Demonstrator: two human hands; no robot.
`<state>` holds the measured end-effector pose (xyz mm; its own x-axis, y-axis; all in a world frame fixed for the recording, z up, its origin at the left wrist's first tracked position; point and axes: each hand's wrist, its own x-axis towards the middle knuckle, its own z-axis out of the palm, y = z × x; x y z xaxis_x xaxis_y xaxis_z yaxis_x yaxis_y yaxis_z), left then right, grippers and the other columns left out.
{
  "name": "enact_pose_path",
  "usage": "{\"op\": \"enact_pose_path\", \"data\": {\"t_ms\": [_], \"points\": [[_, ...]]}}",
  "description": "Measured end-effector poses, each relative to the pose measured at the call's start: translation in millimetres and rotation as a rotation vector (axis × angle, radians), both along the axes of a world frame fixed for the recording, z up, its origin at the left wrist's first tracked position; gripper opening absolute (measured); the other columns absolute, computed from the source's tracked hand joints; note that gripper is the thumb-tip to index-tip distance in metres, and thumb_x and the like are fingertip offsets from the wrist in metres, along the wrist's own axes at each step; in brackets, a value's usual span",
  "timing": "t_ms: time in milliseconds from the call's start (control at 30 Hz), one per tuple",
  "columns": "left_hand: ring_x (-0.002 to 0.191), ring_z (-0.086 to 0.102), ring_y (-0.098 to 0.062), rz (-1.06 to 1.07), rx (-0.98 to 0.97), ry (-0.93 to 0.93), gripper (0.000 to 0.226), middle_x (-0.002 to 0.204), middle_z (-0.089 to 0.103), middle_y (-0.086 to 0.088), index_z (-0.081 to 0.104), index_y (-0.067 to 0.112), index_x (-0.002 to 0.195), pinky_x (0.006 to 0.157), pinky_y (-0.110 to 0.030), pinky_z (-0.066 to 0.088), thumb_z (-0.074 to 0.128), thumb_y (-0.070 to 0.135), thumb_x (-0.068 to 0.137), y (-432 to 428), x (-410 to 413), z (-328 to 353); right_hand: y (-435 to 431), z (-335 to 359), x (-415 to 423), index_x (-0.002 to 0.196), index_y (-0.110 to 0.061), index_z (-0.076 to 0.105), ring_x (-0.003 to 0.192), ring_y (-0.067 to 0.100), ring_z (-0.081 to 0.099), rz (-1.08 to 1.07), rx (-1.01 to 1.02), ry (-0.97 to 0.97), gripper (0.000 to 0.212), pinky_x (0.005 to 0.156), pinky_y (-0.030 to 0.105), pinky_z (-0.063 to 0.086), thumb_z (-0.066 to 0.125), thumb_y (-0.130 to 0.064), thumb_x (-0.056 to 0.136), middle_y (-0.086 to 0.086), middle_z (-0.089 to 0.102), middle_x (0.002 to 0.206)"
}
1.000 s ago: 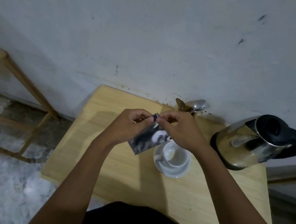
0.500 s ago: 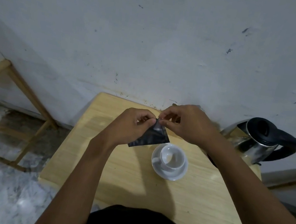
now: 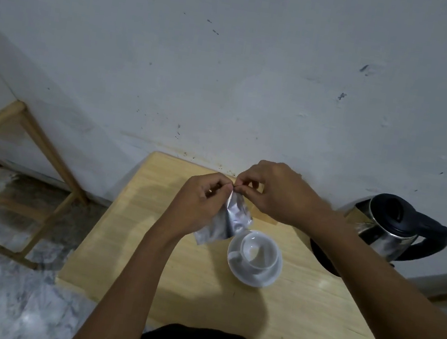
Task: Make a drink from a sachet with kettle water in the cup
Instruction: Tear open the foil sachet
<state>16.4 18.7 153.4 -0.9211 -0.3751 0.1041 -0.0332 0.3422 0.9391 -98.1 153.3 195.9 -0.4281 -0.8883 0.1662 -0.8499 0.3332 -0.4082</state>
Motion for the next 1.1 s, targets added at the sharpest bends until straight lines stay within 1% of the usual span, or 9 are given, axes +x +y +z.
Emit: {"op": "enact_pose_path", "data": {"t_ms": [133,233,300,433,567,667,833,967,1100], "points": [[0.066,0.056,0.000,0.039,0.166,0.023,0.027,0.073,0.064,0.003,0.067,0.023,0.076,0.063,-0.007,0.043,0.052,0.011,0.095,1,-1,4,-2,-5,0,0.089,-0.012,0.076,0.074,0.014,0.056,0.061,-0.161,0.084,0.009,0.065,0.040,0.053,0.070,-0.018,0.086,-0.001,0.070,0.076],[0.066,0.054,0.001,0.059,0.294,0.029,0.024,0.070,0.063,0.010,0.069,0.017,0.081,0.063,-0.006,0.042,0.050,0.014,0.096,2,0,2,-4,-6,4,0.086,-0.007,0.075,0.073,0.022,0.063,0.096,-0.240,0.194,0.010,0.083,0.040,0.055,0.069,-0.014,0.084,0.004,0.072,0.078],[0.064,0.053,0.002,0.046,0.292,0.016,0.025,0.065,0.061,0.014,0.068,0.019,0.081,0.062,-0.006,0.041,0.049,0.016,0.097,1,1,2,-4,-6,5,0.086,-0.008,0.075,0.073,0.021,0.063,0.095,-0.252,0.223,0.009,0.083,0.038,0.054,0.070,-0.015,0.084,0.002,0.072,0.078],[0.065,0.055,0.006,-0.014,0.113,-0.032,0.021,0.073,0.065,0.009,0.068,0.017,0.086,0.063,-0.004,0.041,0.050,0.018,0.097,-4,1,5,-1,1,-1,0.094,-0.022,0.073,0.066,-0.003,0.053,-0.007,-0.039,-0.029,0.012,0.066,0.025,0.045,0.072,-0.031,0.086,-0.021,0.055,0.070],[0.058,0.053,0.003,-0.037,0.083,-0.024,0.021,0.064,0.062,0.012,0.068,0.016,0.084,0.059,-0.008,0.041,0.052,0.017,0.096,-6,1,7,0,-2,-8,0.093,-0.022,0.076,0.067,-0.008,0.054,-0.012,-0.032,-0.169,0.012,0.061,0.012,0.038,0.075,-0.030,0.084,-0.020,0.057,0.068],[0.059,0.052,0.004,-0.046,0.098,-0.002,0.025,0.062,0.061,0.014,0.065,0.021,0.076,0.059,-0.007,0.040,0.053,0.014,0.096,-4,-1,9,1,-10,-7,0.087,-0.019,0.077,0.063,0.001,0.051,0.024,-0.107,-0.069,0.009,0.064,0.024,0.044,0.075,-0.027,0.084,-0.012,0.063,0.072],[0.063,0.052,0.006,0.038,0.285,-0.040,0.027,0.062,0.059,0.019,0.064,0.023,0.073,0.060,-0.004,0.039,0.050,0.020,0.097,1,-3,3,2,-25,0,0.080,-0.008,0.069,0.077,0.020,0.059,0.099,-0.242,0.153,0.008,0.062,0.037,0.051,0.067,-0.014,0.085,0.001,0.067,0.077],[0.071,0.051,0.000,-0.027,0.344,-0.102,0.026,0.069,0.058,0.013,0.066,0.024,0.076,0.071,-0.017,0.039,0.050,0.026,0.097,-3,-2,-3,4,-27,1,0.081,-0.009,0.070,0.075,0.020,0.060,0.053,-0.271,0.174,0.003,0.065,0.032,0.050,0.071,-0.011,0.081,0.001,0.069,0.077],[0.070,0.053,0.000,-0.124,0.416,-0.153,0.025,0.072,0.060,0.013,0.070,0.023,0.080,0.066,-0.011,0.042,0.053,0.034,0.095,-5,2,-3,6,-22,1,0.083,-0.010,0.071,0.072,0.013,0.054,0.035,-0.267,0.178,0.005,0.066,0.023,0.041,0.075,-0.011,0.080,-0.001,0.068,0.075]]}}
